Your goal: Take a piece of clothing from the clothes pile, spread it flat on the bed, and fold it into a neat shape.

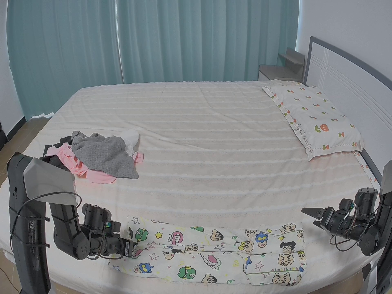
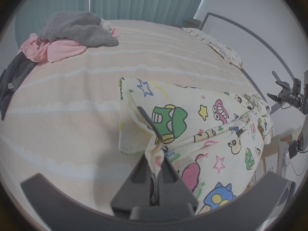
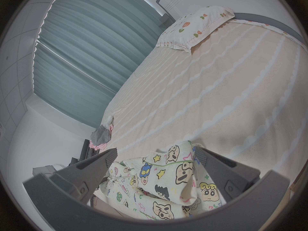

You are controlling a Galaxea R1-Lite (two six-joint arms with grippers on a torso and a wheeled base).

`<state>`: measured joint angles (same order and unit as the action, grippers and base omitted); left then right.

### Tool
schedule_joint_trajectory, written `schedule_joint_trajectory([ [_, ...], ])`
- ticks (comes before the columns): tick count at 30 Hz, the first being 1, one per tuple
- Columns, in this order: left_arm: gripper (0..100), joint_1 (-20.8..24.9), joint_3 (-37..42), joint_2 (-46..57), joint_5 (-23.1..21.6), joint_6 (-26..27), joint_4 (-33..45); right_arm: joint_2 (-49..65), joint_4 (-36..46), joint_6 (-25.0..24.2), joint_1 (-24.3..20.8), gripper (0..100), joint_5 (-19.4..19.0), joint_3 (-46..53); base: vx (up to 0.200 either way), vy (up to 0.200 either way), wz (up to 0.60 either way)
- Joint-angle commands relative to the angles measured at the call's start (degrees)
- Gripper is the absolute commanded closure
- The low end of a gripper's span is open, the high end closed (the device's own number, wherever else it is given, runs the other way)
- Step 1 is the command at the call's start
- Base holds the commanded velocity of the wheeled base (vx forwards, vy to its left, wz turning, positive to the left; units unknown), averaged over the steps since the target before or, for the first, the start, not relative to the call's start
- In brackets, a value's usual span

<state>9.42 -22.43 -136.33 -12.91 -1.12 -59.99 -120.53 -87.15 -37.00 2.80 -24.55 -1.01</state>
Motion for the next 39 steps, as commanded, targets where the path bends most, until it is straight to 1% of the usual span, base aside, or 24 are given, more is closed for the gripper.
schedule_joint_trajectory([
  [1, 100, -0.55, 0.02, 0.27, 0.08, -0.02, -0.04, 0.12, -0.04, 0.00, 0.10, 0, -0.06, 1.01, 0.000, 0.000, 0.00],
  [8, 100, -2.22, -0.25, 1.77, 0.17, -0.11, -0.04, 0.12, -0.04, 0.00, 0.10, 0, -0.06, 1.01, 0.000, 0.000, 0.00],
  [9, 100, -3.71, -0.07, 3.26, 0.17, -0.11, 0.05, 0.12, -0.04, 0.00, 0.10, 0, -0.06, 1.01, 0.000, 0.000, 0.00],
  [11, 100, -5.12, 0.02, 4.49, 0.08, -0.20, 0.05, 0.12, -0.04, 0.00, 0.10, 0, -0.06, 1.01, 0.000, 0.000, 0.00],
  [12, 100, -5.12, 0.02, 4.49, 0.08, -0.20, 0.05, 0.12, -0.04, 0.00, 0.10, 0, -0.06, 1.01, 0.000, 0.000, 0.00],
  [16, 100, -9.42, 0.81, 7.22, -0.63, -0.20, 0.14, 0.03, -0.04, 0.00, 0.10, 0, -0.06, 1.01, 0.000, 0.000, 0.00],
  [17, 100, -9.42, 0.81, 7.22, -0.63, -0.20, 0.14, 0.03, -0.04, 0.00, 0.10, 0, -0.06, 1.01, 0.000, 0.000, 0.00],
  [19, 100, -12.94, 0.99, 10.20, -2.12, -0.28, 0.58, 0.03, -0.04, 0.00, 0.10, 0, -0.06, 1.01, 0.000, 0.000, 0.00],
  [21, 100, -13.73, 0.99, 10.82, -2.65, -0.28, 0.66, 0.03, -0.04, 0.00, 0.10, 0, -0.06, 1.01, 0.000, 0.000, 0.00],
  [22, 100, -15.31, 0.99, 11.61, -3.35, -0.28, 1.02, 0.03, -0.04, -0.09, 0.10, 0, -0.06, 1.01, 0.000, 0.000, 0.00],
  [23, 100, -17.95, 0.81, 12.23, -3.88, -0.20, 1.98, 0.03, -0.04, 0.00, 0.10, 0, -0.06, 1.01, 0.000, 0.000, 0.00],
  [25, 100, -20.32, 0.55, 12.67, -4.23, -0.11, 2.25, 0.03, -0.04, -0.09, 0.10, 0, -0.06, 1.01, 0.000, 0.000, 0.00],
  [26, 100, -22.34, 0.37, 13.10, -4.93, -0.02, 2.33, -0.06, -0.04, -0.09, 0.10, 0, -0.06, 1.01, 0.000, 0.000, 0.00],
  [27, 100, -22.34, 0.37, 13.10, -4.93, -0.02, 2.33, -0.06, -0.04, -0.09, 0.10, 0, -0.06, 1.01, 0.000, 0.000, 0.00],
  [28, 100, -25.51, -0.51, 13.98, -6.95, -0.20, 2.42, -0.06, -0.04, 0.00, 0.10, 0, -0.06, 1.01, 0.000, 0.000, 0.00],
  [30, 100, -29.37, -2.44, 15.13, -8.45, -0.28, 3.92, -0.06, -0.04, -0.09, 0.10, 0, -0.06, 1.01, 0.000, 0.000, 0.00],
  [31, 100, -29.64, -2.62, 15.13, -8.54, -0.28, 4.09, -0.06, -0.04, -0.09, 0.10, 0, -0.06, 1.01, 0.000, 0.000, 0.00],
  [32, 100, -32.98, -4.73, 16.36, -9.15, -0.20, 7.87, -0.15, -0.04, -0.09, 0.10, 0, -0.06, 1.01, 0.000, 0.000, 0.00],
  [34, 100, -36.05, -7.01, 17.85, -10.29, -0.20, 12.09, -0.15, -0.04, 0.00, 0.10, 0, -0.06, 1.01, 0.000, 0.000, 0.00],
  [37, 100, -40.98, -10.53, 20.49, -13.28, -0.20, 18.51, -0.41, -0.04, -0.09, 0.10, 0, -0.06, 1.01, 0.000, 0.000, 0.00],
  [38, 100, -40.98, -10.53, 20.49, -13.28, -0.20, 18.51, -0.41, -0.04, -0.09, 0.10, 0, -0.06, 1.01, 0.000, 0.000, 0.00],
  [39, 100, -43.70, -12.55, 21.81, -13.72, -0.02, 22.02, -0.50, -0.04, 0.00, 0.10, 0, -0.06, 1.01, 0.000, 0.000, 0.00],
])
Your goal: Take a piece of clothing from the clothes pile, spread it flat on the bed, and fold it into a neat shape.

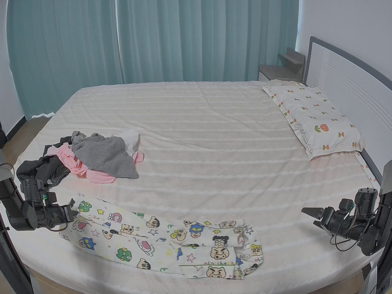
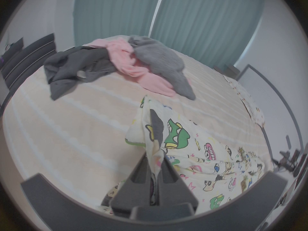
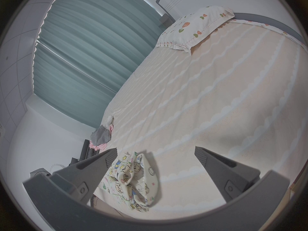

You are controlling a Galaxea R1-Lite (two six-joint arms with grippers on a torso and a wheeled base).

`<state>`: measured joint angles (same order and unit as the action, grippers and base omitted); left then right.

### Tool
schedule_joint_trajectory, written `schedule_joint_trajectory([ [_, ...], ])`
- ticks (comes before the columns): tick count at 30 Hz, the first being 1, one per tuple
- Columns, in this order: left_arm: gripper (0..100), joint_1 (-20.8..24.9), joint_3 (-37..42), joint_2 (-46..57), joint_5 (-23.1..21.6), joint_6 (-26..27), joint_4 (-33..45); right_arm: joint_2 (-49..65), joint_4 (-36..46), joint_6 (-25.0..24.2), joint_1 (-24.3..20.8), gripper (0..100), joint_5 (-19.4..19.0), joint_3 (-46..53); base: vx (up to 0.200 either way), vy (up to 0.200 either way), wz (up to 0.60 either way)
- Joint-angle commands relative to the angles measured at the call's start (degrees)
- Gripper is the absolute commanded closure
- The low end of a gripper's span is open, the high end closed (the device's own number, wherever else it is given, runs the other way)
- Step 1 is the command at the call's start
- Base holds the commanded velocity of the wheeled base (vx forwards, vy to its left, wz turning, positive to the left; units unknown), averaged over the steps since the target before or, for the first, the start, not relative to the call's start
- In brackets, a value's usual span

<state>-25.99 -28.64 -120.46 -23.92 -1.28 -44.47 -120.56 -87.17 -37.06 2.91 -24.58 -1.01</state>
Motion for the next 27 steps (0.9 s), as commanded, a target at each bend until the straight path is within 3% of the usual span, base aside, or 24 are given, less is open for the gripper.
schedule_joint_trajectory([
  [1, 100, -8.29, -6.34, 5.93, -2.71, 0.14, 6.50, -0.46, -0.01, 0.06, -0.01, 0, -0.03, 1.01, 0.000, 0.000, 0.00],
  [4, 100, -13.12, -11.44, 7.25, -2.80, 0.40, 11.95, -0.37, -0.01, -0.03, -0.01, 0, -0.03, 1.01, 0.000, 0.000, 0.00],
  [8, 100, -16.20, -16.28, 9.10, -2.45, 0.40, 19.77, -0.46, -0.01, -0.03, -0.01, 0, -0.03, 1.01, 0.000, 0.000, 0.00],
  [14, 100, -17.69, -22.17, 12.53, -0.60, 0.31, 29.44, -0.37, -0.01, -0.03, -0.01, 0, -0.03, 1.01, 0.000, 0.000, 0.00],
  [18, 100, -17.34, -21.81, 13.84, 1.07, 0.40, 30.58, -0.37, -0.01, 0.06, -0.01, 0, -0.03, 1.01, 0.000, 0.000, 0.00],
  [25, 100, -0.46, -13.64, 22.11, 12.14, -0.65, 33.48, -0.28, -0.01, 0.06, -0.01, 0, -0.03, 1.01, 0.000, 0.000, 0.00],
  [26, 100, -0.03, -13.55, 22.19, 12.32, -0.83, 33.48, -0.28, -0.01, 0.06, -0.01, 0, -0.03, 1.01, 0.000, 0.000, 0.00],
  [27, 100, 5.51, -11.71, 23.51, 14.69, -2.94, 33.40, -0.28, -0.10, 0.06, 0.07, 0, -0.03, 1.01, 0.000, 0.000, 0.00],
])
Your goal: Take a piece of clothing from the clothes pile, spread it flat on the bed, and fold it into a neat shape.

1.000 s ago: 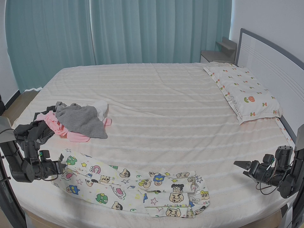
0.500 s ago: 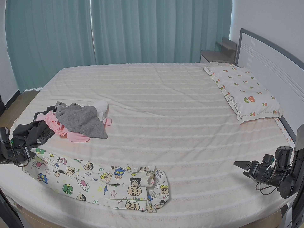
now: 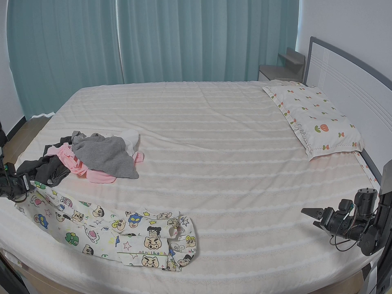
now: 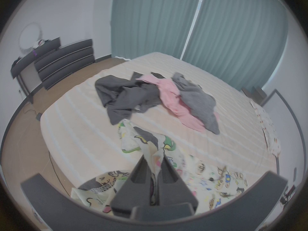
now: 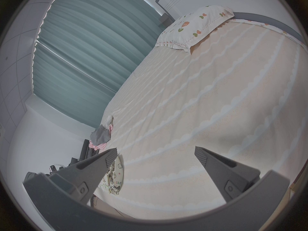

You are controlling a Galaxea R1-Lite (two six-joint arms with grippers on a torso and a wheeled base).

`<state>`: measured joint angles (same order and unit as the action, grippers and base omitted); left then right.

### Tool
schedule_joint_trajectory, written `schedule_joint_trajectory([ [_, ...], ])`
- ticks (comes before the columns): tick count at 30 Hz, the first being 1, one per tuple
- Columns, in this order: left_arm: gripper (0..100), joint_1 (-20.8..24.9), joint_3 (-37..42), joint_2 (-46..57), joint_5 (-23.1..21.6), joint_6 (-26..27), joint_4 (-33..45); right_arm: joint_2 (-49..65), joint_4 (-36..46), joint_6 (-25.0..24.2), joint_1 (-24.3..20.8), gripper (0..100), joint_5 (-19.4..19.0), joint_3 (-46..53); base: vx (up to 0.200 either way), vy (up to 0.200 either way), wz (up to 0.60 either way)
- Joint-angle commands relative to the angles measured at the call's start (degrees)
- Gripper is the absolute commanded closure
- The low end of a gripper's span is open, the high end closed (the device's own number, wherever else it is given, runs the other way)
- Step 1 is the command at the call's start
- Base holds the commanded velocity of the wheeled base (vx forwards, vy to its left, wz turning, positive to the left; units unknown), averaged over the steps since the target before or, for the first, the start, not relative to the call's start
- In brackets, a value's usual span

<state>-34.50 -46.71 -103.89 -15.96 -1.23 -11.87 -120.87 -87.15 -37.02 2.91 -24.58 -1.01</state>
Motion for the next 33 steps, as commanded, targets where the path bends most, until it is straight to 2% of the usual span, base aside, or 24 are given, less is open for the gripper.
schedule_joint_trajectory([
  [1, 100, 17.27, 7.16, 7.56, 8.22, -4.66, 0.80, 0.02, -0.12, 0.02, 0.07, 0, -0.03, 1.01, 0.000, 0.000, 0.00],
  [2, 100, 17.27, 7.16, 7.56, 8.22, -4.66, 0.80, 0.02, -0.12, 0.02, 0.07, 0, -0.03, 1.01, 0.000, 0.000, 0.00],
  [3, 100, 24.30, 8.39, 8.61, 11.83, -9.23, 0.80, 0.02, -0.12, 0.02, 0.07, 0, -0.03, 1.01, 0.000, 0.000, 0.00],
  [6, 100, 32.65, 8.57, 8.70, 16.75, -15.38, 0.80, 0.02, -0.12, 0.02, 0.07, 0, -0.03, 1.01, 0.000, 0.000, 0.00],
  [7, 100, 33.09, 8.57, 8.70, 17.01, -15.73, 0.80, 0.02, -0.12, 0.02, 0.07, 0, -0.03, 1.01, 0.000, 0.000, 0.00],
  [8, 100, 38.10, 8.57, 8.44, 20.18, -19.07, 0.62, 0.02, -0.12, 0.02, 0.07, 0, -0.03, 1.01, 0.000, 0.000, 0.00],
  [9, 100, 40.74, 8.57, 8.35, 21.67, -20.65, 0.54, 0.02, -0.12, 0.02, 0.07, 0, -0.03, 1.01, 0.000, 0.000, 0.00],
  [15, 100, 53.75, 7.69, 6.51, 25.54, -26.89, 0.27, 0.02, -0.12, 0.02, 0.07, 0, -0.03, 1.01, 0.000, 0.000, 0.00],
  [16, 100, 53.75, 7.69, 6.51, 25.54, -26.89, 0.27, 0.02, -0.12, 0.02, 0.07, 0, -0.03, 1.01, 0.000, 0.000, 0.00],
  [17, 100, 57.88, 6.81, 5.01, 27.03, -29.35, 0.18, 0.02, -0.12, 0.02, 0.07, 0, -0.03, 1.01, 0.000, 0.000, 0.00],
  [19, 100, 59.72, 6.28, 3.96, 27.91, -30.32, 0.18, 0.02, -0.12, 0.02, 0.07, 0, -0.03, 1.01, 0.000, 0.000, 0.00],
  [20, 100, 63.06, 5.67, 1.94, 29.67, -31.46, 0.10, 0.02, -0.12, 0.02, 0.07, 0, -0.03, 1.01, 0.000, 0.000, 0.00],
  [22, 100, 64.29, 4.97, 0.62, 30.37, -31.55, -0.43, 0.02, -0.12, 0.02, 0.07, 0, -0.03, 1.01, 0.000, 0.000, 0.00],
  [28, 100, 68.16, 3.82, -5.80, 30.99, -31.64, -8.34, 0.02, -0.12, 0.02, 0.07, 0, -0.03, 1.01, 0.000, 0.000, 0.00],
  [33, 100, 69.39, 3.82, -9.93, 30.72, -32.69, -15.02, -0.07, -0.12, 0.02, 0.07, 0, -0.03, 1.01, 0.000, 0.000, 0.00],
])
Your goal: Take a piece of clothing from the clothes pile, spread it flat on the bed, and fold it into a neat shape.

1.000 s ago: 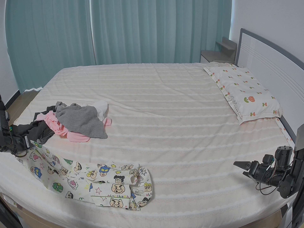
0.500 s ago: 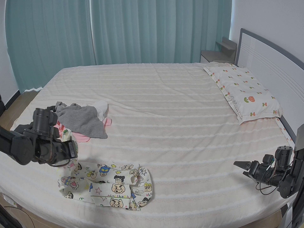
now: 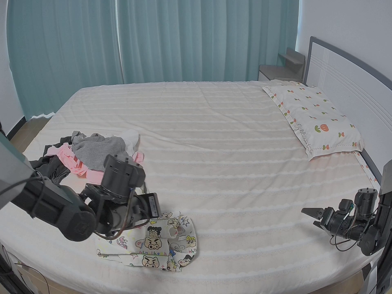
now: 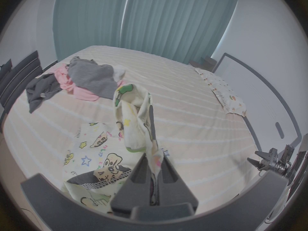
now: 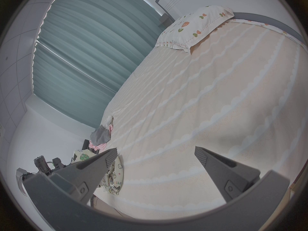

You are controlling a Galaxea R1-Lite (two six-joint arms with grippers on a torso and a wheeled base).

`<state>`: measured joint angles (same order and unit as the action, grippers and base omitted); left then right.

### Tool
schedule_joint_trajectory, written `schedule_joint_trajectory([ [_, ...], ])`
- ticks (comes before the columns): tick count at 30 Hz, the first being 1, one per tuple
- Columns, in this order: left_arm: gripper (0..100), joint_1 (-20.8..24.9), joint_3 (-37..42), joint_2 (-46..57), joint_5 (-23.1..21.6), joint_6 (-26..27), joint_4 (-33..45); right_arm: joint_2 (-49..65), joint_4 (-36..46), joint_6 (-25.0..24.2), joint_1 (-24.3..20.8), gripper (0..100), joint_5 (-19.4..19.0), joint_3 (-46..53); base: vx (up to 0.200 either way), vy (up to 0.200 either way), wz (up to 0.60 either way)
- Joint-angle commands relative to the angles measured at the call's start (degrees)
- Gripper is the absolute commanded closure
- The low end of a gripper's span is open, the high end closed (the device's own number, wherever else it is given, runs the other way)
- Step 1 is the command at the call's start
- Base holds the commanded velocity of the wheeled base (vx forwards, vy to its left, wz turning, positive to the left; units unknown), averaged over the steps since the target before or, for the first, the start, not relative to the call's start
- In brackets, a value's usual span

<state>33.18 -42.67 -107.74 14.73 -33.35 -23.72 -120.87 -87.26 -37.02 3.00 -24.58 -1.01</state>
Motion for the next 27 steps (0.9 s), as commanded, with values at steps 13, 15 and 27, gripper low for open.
schedule_joint_trajectory([
  [13, 0, 4.61, -1.45, -9.51, 0.22, -0.92, -3.79, -0.42, -0.02, 0.11, -0.10, 0, -0.03, 1.01, 0.000, 0.000, 0.00],
  [15, 0, 4.61, -1.98, -9.95, 0.22, -2.42, -3.87, -0.51, -0.02, 0.11, -0.19, 0, -0.03, 1.01, 0.000, 0.000, 0.00],
  [27, 0, 7.16, 3.03, -1.16, 0.74, -7.34, -3.87, -0.60, -0.02, 0.11, -0.10, 0, 0.05, 1.01, 0.000, 0.000, 0.00],
])
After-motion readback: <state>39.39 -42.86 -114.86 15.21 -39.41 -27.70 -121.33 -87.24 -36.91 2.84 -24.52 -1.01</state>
